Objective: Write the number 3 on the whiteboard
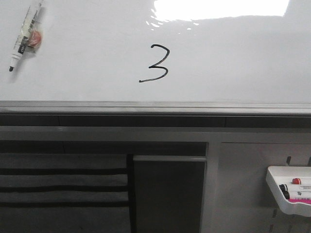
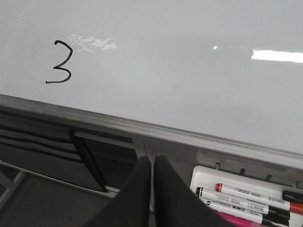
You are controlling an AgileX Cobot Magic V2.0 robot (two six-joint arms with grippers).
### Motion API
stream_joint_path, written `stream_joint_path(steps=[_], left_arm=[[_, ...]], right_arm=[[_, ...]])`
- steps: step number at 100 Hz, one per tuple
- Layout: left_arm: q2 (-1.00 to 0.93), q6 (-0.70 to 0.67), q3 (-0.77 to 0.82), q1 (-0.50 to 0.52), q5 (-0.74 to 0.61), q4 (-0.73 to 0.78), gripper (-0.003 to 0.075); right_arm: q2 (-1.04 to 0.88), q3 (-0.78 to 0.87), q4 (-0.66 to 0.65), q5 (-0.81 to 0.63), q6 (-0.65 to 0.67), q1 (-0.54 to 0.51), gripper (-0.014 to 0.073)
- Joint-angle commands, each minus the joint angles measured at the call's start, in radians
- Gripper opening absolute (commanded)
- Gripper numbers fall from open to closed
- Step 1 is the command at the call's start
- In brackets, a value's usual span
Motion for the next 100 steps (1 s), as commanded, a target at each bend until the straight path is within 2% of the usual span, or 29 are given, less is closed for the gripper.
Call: stream_joint_path(steps=[1, 39, 68, 85, 100], left_arm=[[0.002, -0.012, -0.014, 0.0, -0.103, -0.017, -0.002], [-0.006, -0.012, 0.002, 0.0, -0.106, -0.017, -0.002], [-0.335, -0.012, 0.199, 0.09, -0.172, 0.015, -0.002], [-0.435, -0.012, 0.328, 0.111, -0.22, 0.015, -0.002], [-0.493, -0.014, 0.375, 0.105, -0.262, 0.065, -0.002]], right_arm=[[-0.002, -0.028, -0.003, -0.056, -0.015, -0.008, -0.0068], [-0.002, -0.028, -0.003, -0.047, -0.015, -0.008, -0.0068], [-0.002, -0.028, -0.003, -0.047, -0.015, -0.008, -0.0068], [-0.002, -0.028, -0.003, -0.047, -0.015, -0.008, -0.0068], [-0.002, -0.028, -0.003, -0.047, -0.015, -0.008, -0.0068]])
